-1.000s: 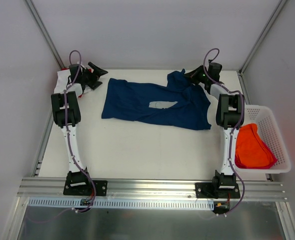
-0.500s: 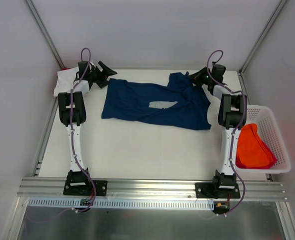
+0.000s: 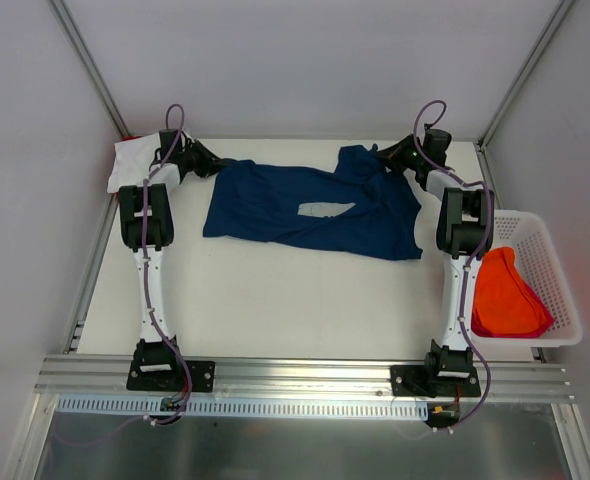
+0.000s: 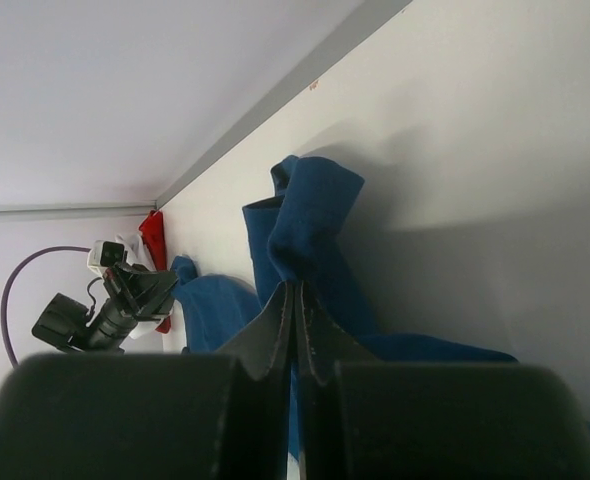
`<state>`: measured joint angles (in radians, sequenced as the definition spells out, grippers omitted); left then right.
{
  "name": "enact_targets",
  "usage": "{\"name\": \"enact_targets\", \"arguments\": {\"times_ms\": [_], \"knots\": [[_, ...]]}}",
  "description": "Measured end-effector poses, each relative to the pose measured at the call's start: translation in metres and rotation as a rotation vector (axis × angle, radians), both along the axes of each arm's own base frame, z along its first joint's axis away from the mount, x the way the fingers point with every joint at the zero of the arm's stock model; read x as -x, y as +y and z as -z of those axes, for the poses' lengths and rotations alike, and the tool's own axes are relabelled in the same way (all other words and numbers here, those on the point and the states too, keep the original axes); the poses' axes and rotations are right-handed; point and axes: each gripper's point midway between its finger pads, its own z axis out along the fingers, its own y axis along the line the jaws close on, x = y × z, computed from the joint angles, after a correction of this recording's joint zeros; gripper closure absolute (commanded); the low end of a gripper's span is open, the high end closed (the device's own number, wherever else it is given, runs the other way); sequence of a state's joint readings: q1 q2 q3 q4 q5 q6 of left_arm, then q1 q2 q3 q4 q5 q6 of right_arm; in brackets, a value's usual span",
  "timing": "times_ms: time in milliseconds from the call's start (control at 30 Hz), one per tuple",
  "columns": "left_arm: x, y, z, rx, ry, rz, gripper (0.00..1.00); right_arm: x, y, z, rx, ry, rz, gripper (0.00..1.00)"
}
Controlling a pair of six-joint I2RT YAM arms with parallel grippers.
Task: Fold and stack the t-shirts
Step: Fold the tshirt
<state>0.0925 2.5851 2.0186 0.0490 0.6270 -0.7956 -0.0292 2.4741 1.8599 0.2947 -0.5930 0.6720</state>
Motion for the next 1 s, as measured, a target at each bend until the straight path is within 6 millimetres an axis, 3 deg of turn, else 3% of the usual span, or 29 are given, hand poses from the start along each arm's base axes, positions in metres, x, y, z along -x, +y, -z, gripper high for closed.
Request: {"name": "enact_targets", "arguments": {"times_ms": [333,733,833,1000], "knots": [[0.002,-0.001,-0.001,-0.024,-0.013,0.021,1.0,0.004,-0.004,-0.009,-0.003,0.005,0.0,1.0],[0.03,-0.013,-0.032,-0.057,-0.018,0.066,1.0,0.034,-0.011,-0.094,0.03,-0.073,-0.018,1.0],[0.042,-0.015,-0.044,-0.063,-0.024,0.076,1.0,0.047,-0.012,-0.098,0.031,-0.066,-0.022,1.0],[0.061,-0.019,-0.067,-0.072,-0.041,0.087,1.0,0.075,-0.01,-0.087,0.034,-0.012,-0.033,1.0]]}}
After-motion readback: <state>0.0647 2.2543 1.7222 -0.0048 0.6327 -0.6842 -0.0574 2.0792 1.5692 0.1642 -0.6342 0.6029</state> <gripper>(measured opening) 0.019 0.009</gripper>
